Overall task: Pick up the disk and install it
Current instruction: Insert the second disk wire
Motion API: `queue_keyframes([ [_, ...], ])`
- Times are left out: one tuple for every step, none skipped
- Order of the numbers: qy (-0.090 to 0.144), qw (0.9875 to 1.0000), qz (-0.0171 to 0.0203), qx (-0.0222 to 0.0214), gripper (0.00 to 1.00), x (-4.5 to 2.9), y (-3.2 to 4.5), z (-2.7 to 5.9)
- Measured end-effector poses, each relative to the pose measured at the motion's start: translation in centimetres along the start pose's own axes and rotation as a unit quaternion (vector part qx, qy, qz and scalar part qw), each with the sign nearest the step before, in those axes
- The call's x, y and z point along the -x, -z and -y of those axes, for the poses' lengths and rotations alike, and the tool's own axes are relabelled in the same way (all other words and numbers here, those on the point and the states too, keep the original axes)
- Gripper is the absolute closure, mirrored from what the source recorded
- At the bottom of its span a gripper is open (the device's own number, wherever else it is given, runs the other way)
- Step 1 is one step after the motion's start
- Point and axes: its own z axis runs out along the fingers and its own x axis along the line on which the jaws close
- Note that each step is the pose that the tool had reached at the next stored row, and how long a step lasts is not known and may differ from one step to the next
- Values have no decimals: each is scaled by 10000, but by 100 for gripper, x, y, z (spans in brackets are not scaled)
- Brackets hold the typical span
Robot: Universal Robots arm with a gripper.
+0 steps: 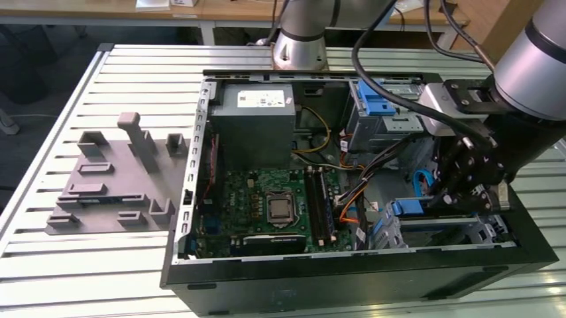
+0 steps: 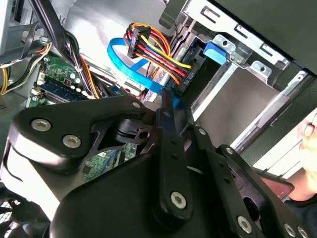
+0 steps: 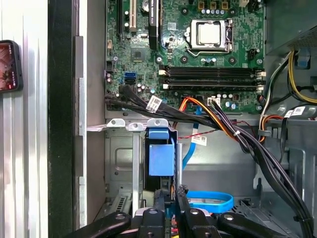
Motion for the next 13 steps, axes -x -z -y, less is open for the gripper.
queue_keyframes([
  [0,10000,0,2,76,0,18,0],
  [0,10000,0,4,76,1,37,0],
  [0,10000,-1,7,76,1,55,1],
  [0,10000,0,10,76,2,69,0],
  [0,10000,0,12,76,2,78,1],
  [0,10000,0,15,76,2,83,1],
  [0,10000,0,16,78,2,84,1],
  [0,10000,1,16,78,2,84,1],
  [0,10000,1,17,84,2,85,1],
  [0,10000,0,17,89,2,86,1],
  [0,10000,-1,17,89,2,86,1],
  [0,10000,-1,17,89,2,86,1],
  [0,10000,0,17,89,2,86,1],
])
